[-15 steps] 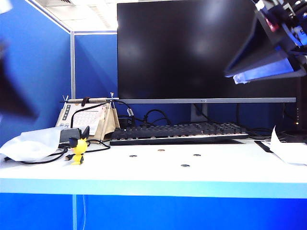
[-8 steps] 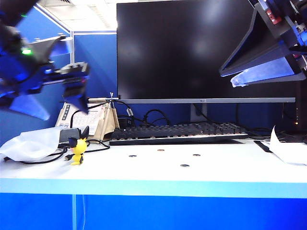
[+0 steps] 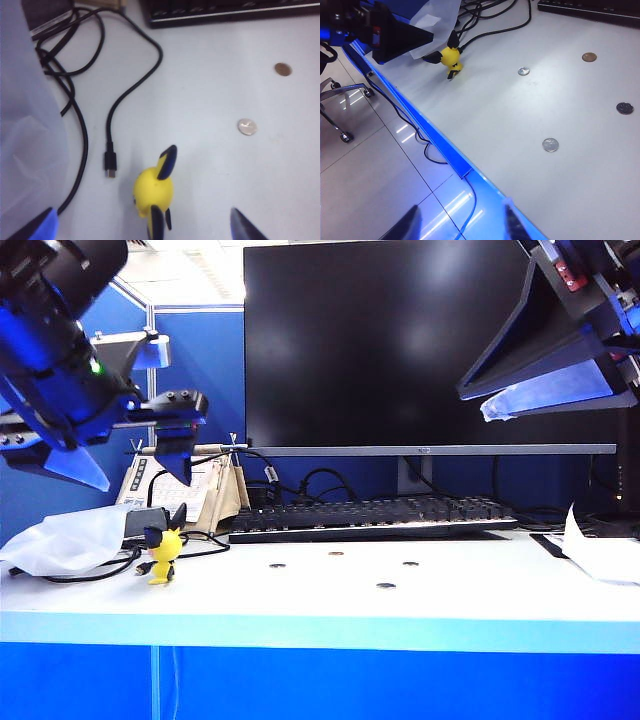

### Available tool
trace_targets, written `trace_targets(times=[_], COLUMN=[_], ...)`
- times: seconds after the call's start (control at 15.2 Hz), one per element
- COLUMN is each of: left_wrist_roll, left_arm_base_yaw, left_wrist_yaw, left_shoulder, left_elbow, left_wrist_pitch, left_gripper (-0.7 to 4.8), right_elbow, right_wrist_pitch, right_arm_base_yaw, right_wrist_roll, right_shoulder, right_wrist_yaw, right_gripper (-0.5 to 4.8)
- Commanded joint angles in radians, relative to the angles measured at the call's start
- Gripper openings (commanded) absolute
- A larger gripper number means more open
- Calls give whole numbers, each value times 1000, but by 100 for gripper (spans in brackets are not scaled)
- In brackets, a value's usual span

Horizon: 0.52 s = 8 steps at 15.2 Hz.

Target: Pick up the doll and place it on the similarly colored coin.

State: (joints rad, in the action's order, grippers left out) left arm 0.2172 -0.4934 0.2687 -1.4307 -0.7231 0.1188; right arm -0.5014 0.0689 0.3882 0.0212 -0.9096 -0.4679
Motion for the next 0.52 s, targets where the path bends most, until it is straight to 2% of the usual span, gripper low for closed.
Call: trace_targets(times=[0.07, 0.13, 0.33, 0.52], left_wrist_roll=[-2, -19, -79, -70], left_arm_base_yaw=[-4, -4, -4, -4], left_wrist_yaw=[5, 6, -17, -46], left_shoulder=[3, -1, -71, -167], left_elbow=[101, 181, 233, 233], left_wrist_pitch=[295, 442, 518, 632], left_gripper=[479, 479, 479, 479], right_elbow=[0, 0, 0, 1], right_wrist_pitch=[-14, -14, -14, -14], right_arm_base_yaw=[1, 1, 1, 1], right_wrist_roll=[0, 0, 0, 0], right_shoulder=[2, 2, 0, 0], right_wrist_yaw=[-2, -2, -1, -2], right_gripper=[212, 212, 212, 212])
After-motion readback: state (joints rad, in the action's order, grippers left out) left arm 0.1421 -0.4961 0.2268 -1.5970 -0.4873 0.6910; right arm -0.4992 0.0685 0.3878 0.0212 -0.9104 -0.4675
